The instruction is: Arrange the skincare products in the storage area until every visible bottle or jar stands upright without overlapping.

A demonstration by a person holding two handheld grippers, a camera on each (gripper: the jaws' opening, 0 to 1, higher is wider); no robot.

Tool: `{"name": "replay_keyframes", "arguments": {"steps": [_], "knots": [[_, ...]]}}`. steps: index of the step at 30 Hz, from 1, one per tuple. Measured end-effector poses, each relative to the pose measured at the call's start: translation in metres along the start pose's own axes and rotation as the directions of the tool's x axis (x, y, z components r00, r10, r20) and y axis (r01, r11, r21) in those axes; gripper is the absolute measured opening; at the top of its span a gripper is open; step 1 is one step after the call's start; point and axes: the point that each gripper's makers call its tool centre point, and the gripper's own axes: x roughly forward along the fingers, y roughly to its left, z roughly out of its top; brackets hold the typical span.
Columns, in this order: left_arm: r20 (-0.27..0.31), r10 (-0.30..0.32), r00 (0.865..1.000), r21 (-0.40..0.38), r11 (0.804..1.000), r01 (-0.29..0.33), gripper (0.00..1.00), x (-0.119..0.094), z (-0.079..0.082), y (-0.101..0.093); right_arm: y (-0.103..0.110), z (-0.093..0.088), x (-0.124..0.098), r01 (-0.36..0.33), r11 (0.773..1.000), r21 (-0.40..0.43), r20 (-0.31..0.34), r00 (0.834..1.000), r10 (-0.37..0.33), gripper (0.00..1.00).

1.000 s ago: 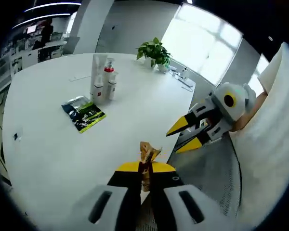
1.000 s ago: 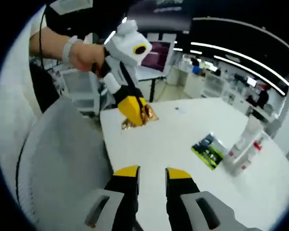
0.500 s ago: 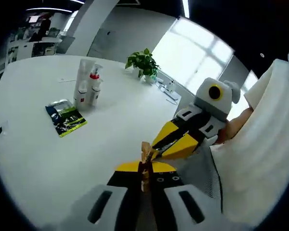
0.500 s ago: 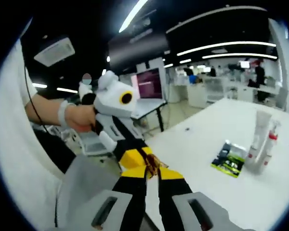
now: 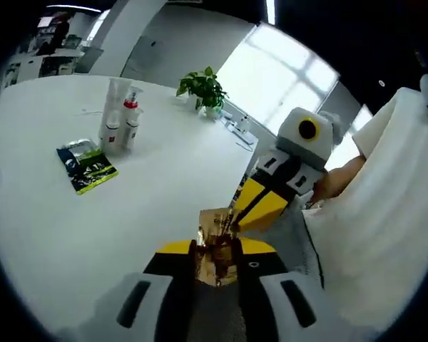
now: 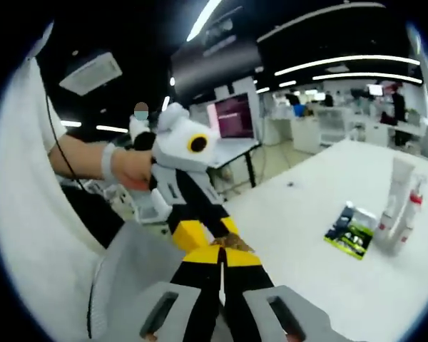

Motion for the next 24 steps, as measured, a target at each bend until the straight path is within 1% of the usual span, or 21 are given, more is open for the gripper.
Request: {"name": "replay_keyframes", "arguments": {"steps": [2,4,5,6,7,8,9,10,11,12,14,15,16,17,18,20,21,22,23,24], "knots": [[0.012,0.021,1.000,0.014,1.000,-0.022,0.22,-0.004,0.000,0.006,-0.002,-0.004,-0.002,0.001,1.000,-0.012,-0.020,1.000,-0.001,0.00],[0.022,0.033,0.999,0.013,0.999,-0.034,0.29,-0.008,0.001,0.010,-0.003,-0.005,-0.004,-0.013,1.000,0.000,-0.023,1.000,0.013,0.00],[0.034,0.026,0.999,-0.007,1.000,-0.026,0.31,-0.010,0.002,0.010,-0.004,-0.005,-0.005,-0.018,1.000,0.005,-0.021,1.000,0.018,0.00],[0.038,0.023,0.999,-0.024,0.999,-0.022,0.33,-0.010,0.002,0.011,-0.001,-0.002,-0.006,-0.041,0.999,0.029,-0.004,0.999,0.041,0.00],[0.041,0.025,0.999,-0.034,0.999,-0.023,0.35,-0.011,0.002,0.013,-0.001,-0.002,-0.006,-0.045,0.998,0.035,0.001,0.999,0.045,0.00],[0.051,0.028,0.998,-0.047,0.999,-0.025,0.36,-0.013,0.003,0.016,0.000,0.000,-0.006,-0.064,0.997,0.052,0.008,0.998,0.064,0.00],[0.068,0.023,0.997,-0.061,0.998,-0.019,0.38,-0.013,0.004,0.016,-0.002,0.000,-0.006,-0.066,0.996,0.055,0.008,0.998,0.066,0.00],[0.109,0.008,0.994,-0.091,0.996,0.002,0.41,-0.014,0.010,0.015,-0.001,0.000,-0.006,-0.078,0.994,0.071,0.008,0.997,0.077,0.00],[0.125,-0.011,0.992,-0.108,0.994,0.025,0.43,-0.014,0.012,0.012,0.000,0.000,-0.006,-0.091,0.992,0.083,0.009,0.996,0.090,0.00],[0.156,-0.041,0.987,-0.131,0.989,0.062,0.44,-0.015,0.016,0.007,0.004,0.000,-0.006,-0.127,0.983,0.130,0.023,0.992,0.125,0.00],[0.173,-0.087,0.981,-0.144,0.983,0.113,0.39,-0.015,0.018,-0.001,0.005,0.002,-0.005,-0.156,0.968,0.199,0.049,0.988,0.149,0.00],[0.177,-0.102,0.979,-0.145,0.981,0.128,0.31,-0.014,0.018,-0.003,0.005,-0.001,-0.004,-0.169,0.958,0.230,0.043,0.986,0.163,0.00],[0.179,-0.107,0.978,-0.146,0.980,0.134,0.22,-0.014,0.018,-0.004,0.004,-0.003,-0.003,-0.170,0.955,0.243,0.037,0.985,0.166,0.00],[0.169,-0.097,0.981,-0.145,0.982,0.122,0.15,-0.013,0.016,-0.002,0.000,-0.005,-0.001,-0.144,0.966,0.216,0.025,0.989,0.142,0.00],[0.161,-0.083,0.983,-0.149,0.983,0.107,0.09,-0.013,0.014,0.001,-0.001,-0.006,-0.002,-0.147,0.962,0.232,0.024,0.989,0.145,0.00],[0.193,-0.088,0.977,-0.201,0.971,0.128,0.02,-0.014,0.018,0.001,-0.008,-0.009,-0.003,-0.118,0.955,0.273,0.028,0.993,0.115,0.00],[0.235,-0.110,0.966,-0.235,0.958,0.167,0.00,-0.016,0.024,-0.003,-0.012,-0.010,-0.004,-0.099,0.948,0.303,0.033,0.995,0.093,0.00],[0.251,-0.101,0.963,-0.259,0.951,0.168,0.00,-0.016,0.027,-0.003,-0.011,-0.008,-0.004,-0.114,0.937,0.331,0.053,0.993,0.103,0.00],[0.244,-0.086,0.966,-0.253,0.956,0.149,0.00,-0.015,0.025,0.000,-0.013,-0.005,-0.004,-0.114,0.926,0.360,0.069,0.993,0.096,0.00],[0.243,-0.087,0.966,-0.246,0.958,0.147,0.00,-0.015,0.025,0.001,-0.014,-0.006,-0.005,-0.110,0.932,0.346,0.066,0.993,0.093,0.00]]}}
